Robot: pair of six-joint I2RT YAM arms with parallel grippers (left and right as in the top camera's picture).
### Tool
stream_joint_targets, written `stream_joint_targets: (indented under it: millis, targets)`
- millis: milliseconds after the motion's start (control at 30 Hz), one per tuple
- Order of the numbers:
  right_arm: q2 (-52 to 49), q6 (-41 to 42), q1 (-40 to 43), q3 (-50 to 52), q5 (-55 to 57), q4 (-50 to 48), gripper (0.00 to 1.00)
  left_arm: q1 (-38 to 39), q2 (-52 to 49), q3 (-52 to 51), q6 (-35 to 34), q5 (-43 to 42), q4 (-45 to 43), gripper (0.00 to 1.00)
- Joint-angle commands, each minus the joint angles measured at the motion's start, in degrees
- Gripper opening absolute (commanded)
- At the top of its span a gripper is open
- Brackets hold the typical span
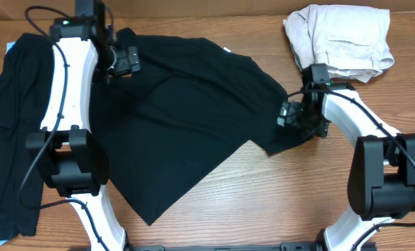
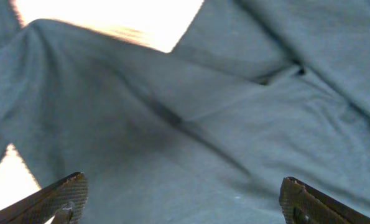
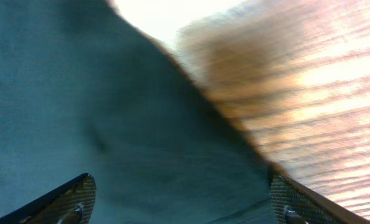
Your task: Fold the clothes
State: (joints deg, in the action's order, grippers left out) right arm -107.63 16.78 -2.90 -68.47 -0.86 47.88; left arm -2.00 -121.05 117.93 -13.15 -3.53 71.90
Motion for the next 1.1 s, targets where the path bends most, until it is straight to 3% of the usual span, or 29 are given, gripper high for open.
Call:
stream_joint_targets:
  millis: [0,233,333,367,733,1067]
  targets:
    - [-0.2,1.3,1.3,3.8,0.7,-1.9,0.81,1.3,0.0,1.4,1.2,-0.3,-1.0,1.0]
    - [-0.2,7.6,2.1,10.1,0.8,-5.1,0.33,3.0,0.0,1.4,1.2,-0.3,-2.1,1.0]
    - [-0.2,13.6,2.6,10.7,1.0,-2.1,0.06,3.1,0.0,1.4,1.2,-0.3,-2.1,1.0]
    - [-0.2,16.3,2.9,10.7,0.9,-0.5,0.04,3.1,0.0,1.4,1.2,-0.3,-2.1,1.0]
    - [-0.2,46.4,8.6,10.8,0.8,20.8,0.04,3.2,0.0,1.3,1.4,-0.3,-3.0,1.0]
    - [0.3,48.0,8.7,12.3,0.1,26.0,0.04,3.2,-0.6,1.0,1.4,-0.3,-3.5,1.0]
